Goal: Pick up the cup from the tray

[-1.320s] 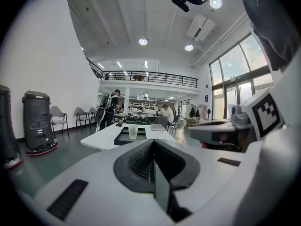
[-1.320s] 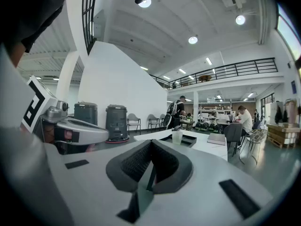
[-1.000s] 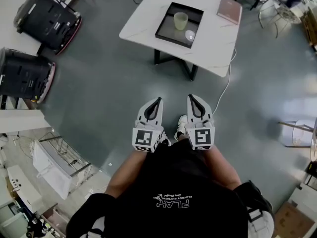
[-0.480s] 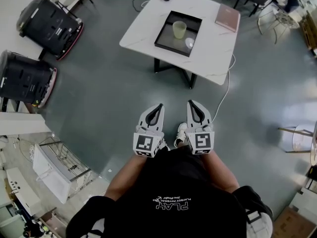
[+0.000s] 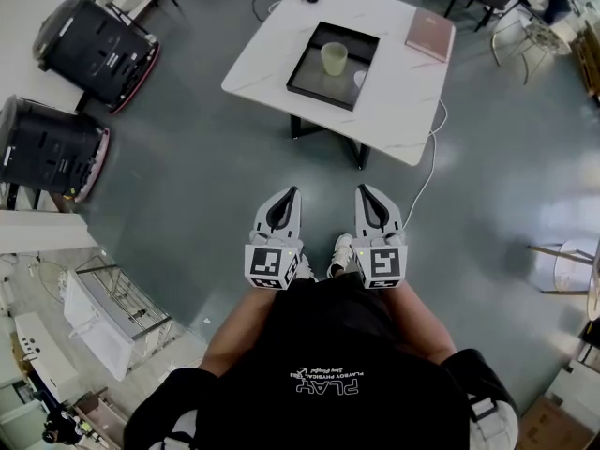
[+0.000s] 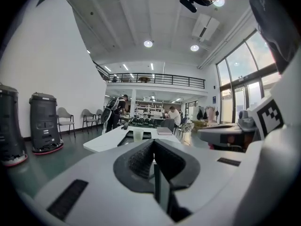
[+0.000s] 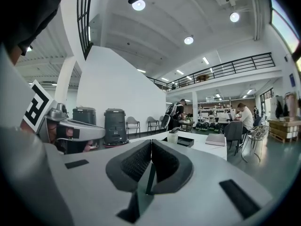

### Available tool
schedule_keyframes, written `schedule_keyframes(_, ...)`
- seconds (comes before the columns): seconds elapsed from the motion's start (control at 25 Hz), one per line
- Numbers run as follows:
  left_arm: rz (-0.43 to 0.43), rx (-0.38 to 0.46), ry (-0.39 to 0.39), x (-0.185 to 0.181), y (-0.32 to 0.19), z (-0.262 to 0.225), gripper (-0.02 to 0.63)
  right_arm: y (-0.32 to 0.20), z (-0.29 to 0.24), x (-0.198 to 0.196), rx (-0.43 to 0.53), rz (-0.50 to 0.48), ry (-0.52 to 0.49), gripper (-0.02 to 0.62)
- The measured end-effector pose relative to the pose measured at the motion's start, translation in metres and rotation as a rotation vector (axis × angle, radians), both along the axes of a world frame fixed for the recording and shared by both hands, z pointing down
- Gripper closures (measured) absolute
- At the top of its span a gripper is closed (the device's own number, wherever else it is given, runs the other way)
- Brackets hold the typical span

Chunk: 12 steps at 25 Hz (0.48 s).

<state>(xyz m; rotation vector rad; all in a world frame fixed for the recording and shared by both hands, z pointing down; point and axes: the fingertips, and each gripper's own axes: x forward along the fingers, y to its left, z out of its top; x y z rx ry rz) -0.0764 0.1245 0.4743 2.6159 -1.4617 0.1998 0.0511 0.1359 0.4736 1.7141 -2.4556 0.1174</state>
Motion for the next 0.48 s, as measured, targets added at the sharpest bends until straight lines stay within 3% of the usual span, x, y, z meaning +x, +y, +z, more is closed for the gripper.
schedule_keyframes(0.16,0.026,0.106,-0.184,0.017,-0.006,-0.006,0.598,-0.010,-0.001,0.009,0.012,-0.031,-0.002,0.586)
schedule_keyframes(0.48,-0.029,0.064,-0.111,0.030,-0.018,-0.007,0.598,-0.023,-0.006,0.022,0.036,-0.050,-0.014,0.586)
